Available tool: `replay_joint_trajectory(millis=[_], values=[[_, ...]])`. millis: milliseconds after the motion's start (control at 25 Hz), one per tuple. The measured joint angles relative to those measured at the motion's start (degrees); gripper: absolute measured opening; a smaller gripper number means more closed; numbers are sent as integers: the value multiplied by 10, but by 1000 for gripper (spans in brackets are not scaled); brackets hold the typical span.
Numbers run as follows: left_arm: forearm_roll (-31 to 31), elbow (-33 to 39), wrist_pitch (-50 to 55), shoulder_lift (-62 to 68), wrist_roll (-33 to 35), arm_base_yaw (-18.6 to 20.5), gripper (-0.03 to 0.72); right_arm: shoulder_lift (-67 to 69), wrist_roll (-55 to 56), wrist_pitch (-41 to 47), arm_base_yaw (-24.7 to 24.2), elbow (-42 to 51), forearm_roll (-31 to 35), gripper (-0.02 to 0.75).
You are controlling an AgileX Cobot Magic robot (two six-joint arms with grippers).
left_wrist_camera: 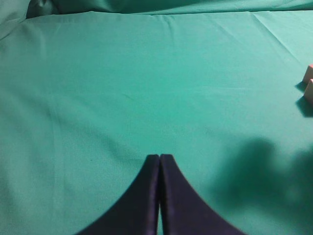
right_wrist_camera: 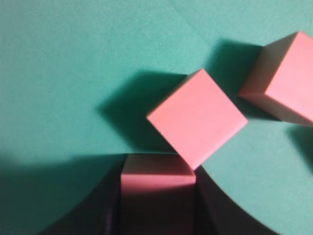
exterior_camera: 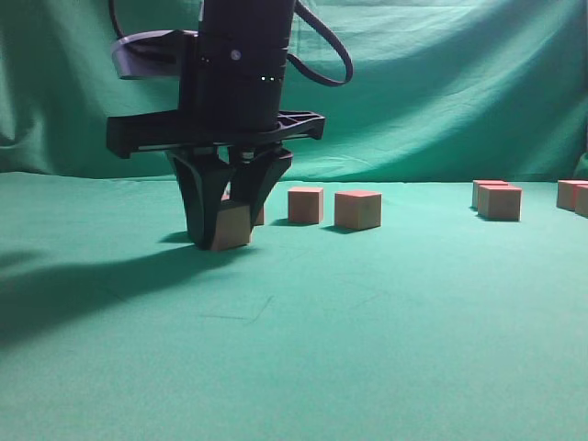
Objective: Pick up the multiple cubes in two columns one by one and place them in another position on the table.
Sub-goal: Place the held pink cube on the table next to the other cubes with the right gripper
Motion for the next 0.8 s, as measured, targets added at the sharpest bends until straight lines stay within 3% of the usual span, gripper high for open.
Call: replay_joint_trajectory(millis=[800], values=[[0,0,0,0,0,0,0,0,28,10,0,0,-7,263]])
